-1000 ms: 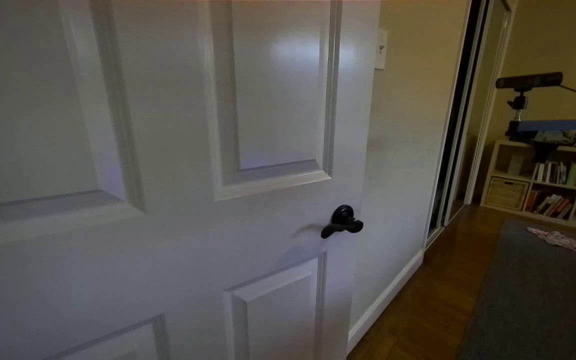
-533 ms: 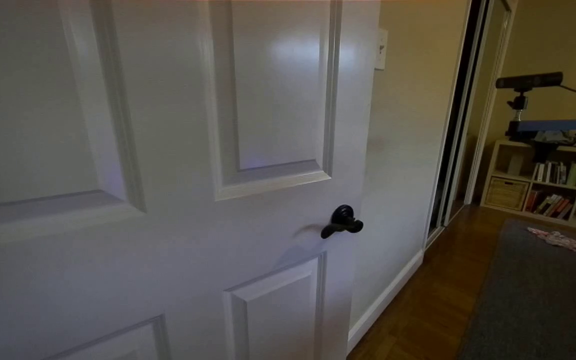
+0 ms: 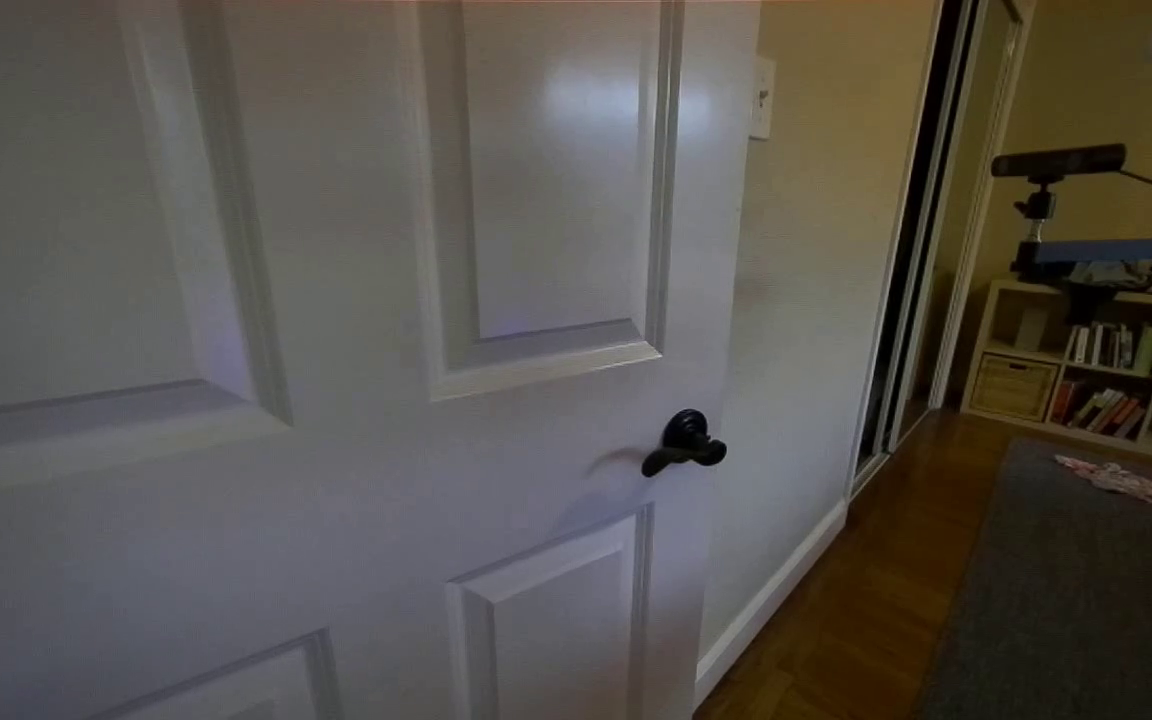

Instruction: Close the open door

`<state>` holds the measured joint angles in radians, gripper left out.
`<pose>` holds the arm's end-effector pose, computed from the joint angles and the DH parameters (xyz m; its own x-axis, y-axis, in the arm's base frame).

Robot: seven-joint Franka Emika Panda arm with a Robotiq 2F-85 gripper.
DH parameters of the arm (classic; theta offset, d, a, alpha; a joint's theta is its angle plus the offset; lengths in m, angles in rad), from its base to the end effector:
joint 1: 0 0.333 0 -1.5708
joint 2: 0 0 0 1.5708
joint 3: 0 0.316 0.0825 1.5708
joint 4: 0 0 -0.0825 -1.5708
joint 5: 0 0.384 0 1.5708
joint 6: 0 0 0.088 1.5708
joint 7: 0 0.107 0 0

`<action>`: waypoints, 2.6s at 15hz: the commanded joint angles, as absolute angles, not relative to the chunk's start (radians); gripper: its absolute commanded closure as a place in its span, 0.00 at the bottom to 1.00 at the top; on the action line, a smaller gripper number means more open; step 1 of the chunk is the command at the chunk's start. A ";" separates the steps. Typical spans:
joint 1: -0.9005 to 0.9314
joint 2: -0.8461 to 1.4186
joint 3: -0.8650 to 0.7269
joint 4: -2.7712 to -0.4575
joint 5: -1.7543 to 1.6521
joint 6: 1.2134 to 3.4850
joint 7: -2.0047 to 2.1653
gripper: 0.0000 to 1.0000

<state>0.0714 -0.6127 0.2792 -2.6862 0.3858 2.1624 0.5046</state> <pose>0.3373 0.1355 0.4199 0.9215 -0.3874 -0.0256 -0.3852 -0.9039 -0.1862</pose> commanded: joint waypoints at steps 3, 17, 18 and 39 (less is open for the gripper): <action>-0.015 -0.403 0.307 -2.636 0.318 2.476 0.730 0.00; -0.042 -0.196 0.284 -2.599 0.200 2.677 0.941 0.00; -0.056 -0.156 0.284 -2.590 0.167 2.722 1.005 0.00; 0.175 0.281 -0.050 -2.197 -0.044 2.873 1.406 0.94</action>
<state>0.1309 0.2512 0.0012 -2.2271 -0.0112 2.8226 1.3457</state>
